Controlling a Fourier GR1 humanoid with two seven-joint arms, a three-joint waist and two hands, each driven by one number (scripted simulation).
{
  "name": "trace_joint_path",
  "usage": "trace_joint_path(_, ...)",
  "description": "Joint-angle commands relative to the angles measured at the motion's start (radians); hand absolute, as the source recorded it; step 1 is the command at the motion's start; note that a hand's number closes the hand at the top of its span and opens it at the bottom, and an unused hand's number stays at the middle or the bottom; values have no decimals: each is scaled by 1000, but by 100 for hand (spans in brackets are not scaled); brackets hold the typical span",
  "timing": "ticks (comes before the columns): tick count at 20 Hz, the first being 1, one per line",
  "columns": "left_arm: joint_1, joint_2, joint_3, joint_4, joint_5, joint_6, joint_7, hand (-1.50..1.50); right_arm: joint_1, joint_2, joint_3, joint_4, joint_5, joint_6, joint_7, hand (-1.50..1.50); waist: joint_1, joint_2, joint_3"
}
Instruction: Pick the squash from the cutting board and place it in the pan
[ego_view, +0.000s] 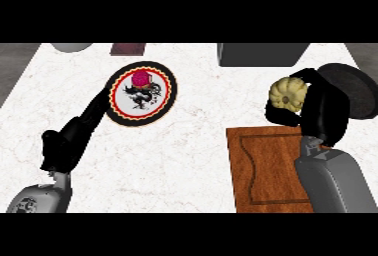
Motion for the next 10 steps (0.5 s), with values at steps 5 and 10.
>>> trace_joint_path(5, 18, -28, -15, -32, -14, -13, 30, 0, -55, -106, -211, 274, -172, -163, -258, 150, 4, 0, 0)
trace_joint_path(10, -24, 5, 28, 26, 7, -55, -12, 0, -177, -178, -327, 613, -196, -322, -400, 150, 17, 7, 1)
